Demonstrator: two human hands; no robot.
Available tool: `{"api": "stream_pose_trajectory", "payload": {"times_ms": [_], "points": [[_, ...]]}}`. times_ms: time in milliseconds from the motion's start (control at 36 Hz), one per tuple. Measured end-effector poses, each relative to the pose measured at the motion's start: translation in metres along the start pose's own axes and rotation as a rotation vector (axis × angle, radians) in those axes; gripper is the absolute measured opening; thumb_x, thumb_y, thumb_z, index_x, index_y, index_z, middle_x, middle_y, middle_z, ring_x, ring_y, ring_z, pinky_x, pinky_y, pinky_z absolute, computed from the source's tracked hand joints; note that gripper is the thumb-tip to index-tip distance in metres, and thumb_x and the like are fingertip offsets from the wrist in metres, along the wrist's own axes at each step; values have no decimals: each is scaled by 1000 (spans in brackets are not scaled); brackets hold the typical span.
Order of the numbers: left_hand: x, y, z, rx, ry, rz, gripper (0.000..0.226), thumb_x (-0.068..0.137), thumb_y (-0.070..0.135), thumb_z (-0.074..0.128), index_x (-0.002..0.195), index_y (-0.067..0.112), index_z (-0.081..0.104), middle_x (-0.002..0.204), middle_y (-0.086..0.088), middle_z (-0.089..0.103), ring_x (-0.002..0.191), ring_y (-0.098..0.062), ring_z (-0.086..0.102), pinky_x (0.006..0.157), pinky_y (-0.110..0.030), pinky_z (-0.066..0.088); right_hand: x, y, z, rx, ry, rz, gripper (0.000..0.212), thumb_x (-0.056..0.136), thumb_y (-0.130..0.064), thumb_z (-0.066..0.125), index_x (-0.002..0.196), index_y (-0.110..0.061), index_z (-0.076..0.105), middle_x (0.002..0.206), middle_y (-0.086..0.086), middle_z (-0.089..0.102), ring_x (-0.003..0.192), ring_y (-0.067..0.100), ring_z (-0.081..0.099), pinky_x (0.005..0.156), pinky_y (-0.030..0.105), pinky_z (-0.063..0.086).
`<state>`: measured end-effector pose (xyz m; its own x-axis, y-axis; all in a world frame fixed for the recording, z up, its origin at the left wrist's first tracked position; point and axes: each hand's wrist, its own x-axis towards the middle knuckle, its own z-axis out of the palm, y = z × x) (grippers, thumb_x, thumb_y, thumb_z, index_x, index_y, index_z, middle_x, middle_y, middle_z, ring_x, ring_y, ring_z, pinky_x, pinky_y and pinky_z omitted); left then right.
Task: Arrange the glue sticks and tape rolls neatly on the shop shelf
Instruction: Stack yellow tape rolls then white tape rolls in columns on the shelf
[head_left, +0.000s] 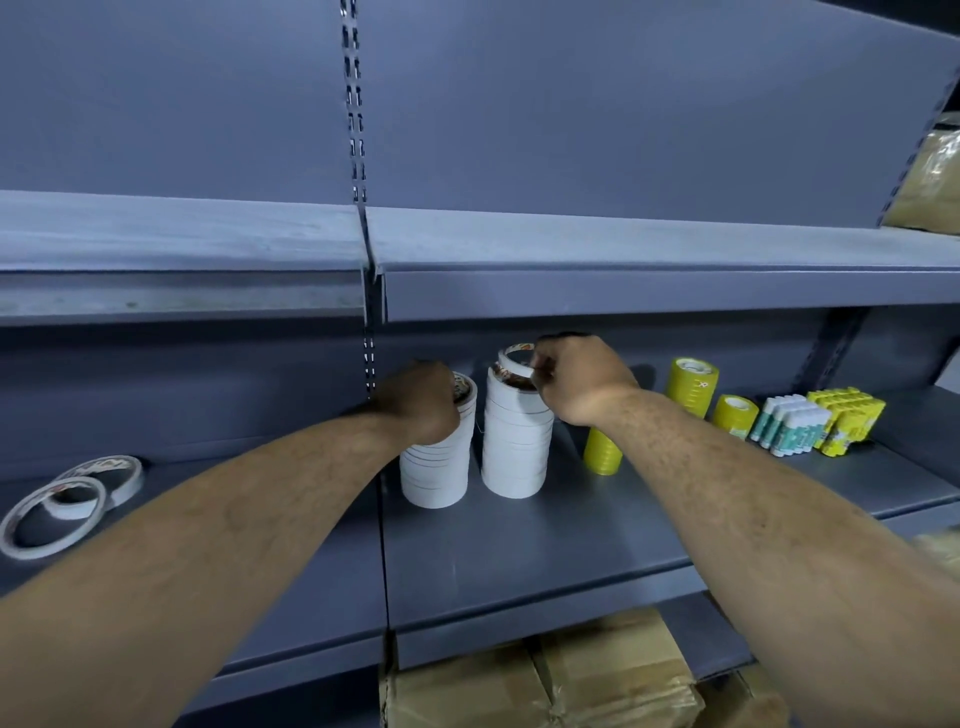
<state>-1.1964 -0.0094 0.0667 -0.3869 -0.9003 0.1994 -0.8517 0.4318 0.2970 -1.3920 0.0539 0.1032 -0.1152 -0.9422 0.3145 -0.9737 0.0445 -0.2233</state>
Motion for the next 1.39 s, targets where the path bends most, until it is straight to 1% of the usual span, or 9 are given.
{"api": "stream_pose_trajectory", "payload": {"times_ms": [83, 278, 417, 500, 778, 944, 1028, 1111, 1389], "points": [[0, 0, 1, 5, -5, 4, 14, 81, 14, 56, 68, 11, 56, 71, -4, 56, 69, -25, 60, 48, -22, 33, 2, -2, 2, -15, -3, 6, 19, 91, -20, 54, 99, -30, 68, 102, -4, 66, 88, 19, 61, 74, 28, 52], [-2, 0, 1, 21, 1, 30, 28, 88, 17, 57, 63, 18, 43, 73, 0, 48, 74, -22, 54, 62, -24, 38, 8, -5, 8, -41, -9, -6, 19, 90, -18, 56, 101, -27, 68, 104, -3, 67, 92, 20, 60, 72, 26, 46], [-3, -1, -1, 23, 12, 39, 29, 88, 18, 57, 62, 18, 43, 76, -2, 52, 72, -21, 53, 56, -23, 34, 10, -6, 11, -33, -24, 0, 17, 90, -17, 57, 97, -28, 69, 103, -6, 67, 95, 19, 62, 78, 30, 54], [-4, -2, 0, 39, 25, 40, 32, 88, 19, 57, 62, 17, 39, 85, -9, 62, 81, -26, 61, 62, -25, 37, 11, -7, 13, -15, -43, 8, 17, 88, -15, 58, 92, -28, 68, 99, -5, 68, 93, 19, 64, 81, 34, 57], [-4, -5, 3, 62, 36, 69, 16, 94, 26, 59, 87, 12, 62, 99, -9, 69, 92, -27, 66, 70, -28, 46, 12, -9, 21, -51, -51, 1, 12, 94, -25, 58, 97, -27, 70, 99, -2, 70, 89, 21, 64, 77, 33, 57], [-3, -4, -2, 2, 54, 76, 21, 82, 26, 58, 67, 13, 50, 72, 3, 58, 78, -23, 63, 54, -24, 34, 13, -10, 21, -79, -66, -2, 15, 94, -29, 57, 100, -25, 71, 100, 0, 69, 88, 21, 63, 75, 32, 57], [-5, -3, -7, 13, 114, 114, 18, 81, 30, 57, 79, 14, 63, 86, 0, 66, 88, -22, 62, 69, -28, 48, 13, -9, 21, -103, -75, 0, 18, 94, -32, 58, 101, -24, 71, 101, 1, 69, 88, 22, 62, 73, 30, 54], [-6, -3, -8, 60, 152, 151, 21, 82, 32, 53, 85, 15, 64, 95, -2, 66, 94, -24, 61, 81, -33, 51, 13, -10, 22, -121, -79, 1, 17, 94, -31, 57, 98, -23, 72, 100, 2, 69, 88, 23, 63, 72, 30, 53], [-7, -6, -10, 76, 109, 128, 24, 70, 35, 44, 77, 18, 59, 91, 0, 66, 91, -25, 62, 80, -32, 50, 17, -13, 21, -197, -145, -1, 17, 94, -32, 58, 92, -19, 69, 95, 5, 69, 84, 26, 64, 68, 31, 52]]}}
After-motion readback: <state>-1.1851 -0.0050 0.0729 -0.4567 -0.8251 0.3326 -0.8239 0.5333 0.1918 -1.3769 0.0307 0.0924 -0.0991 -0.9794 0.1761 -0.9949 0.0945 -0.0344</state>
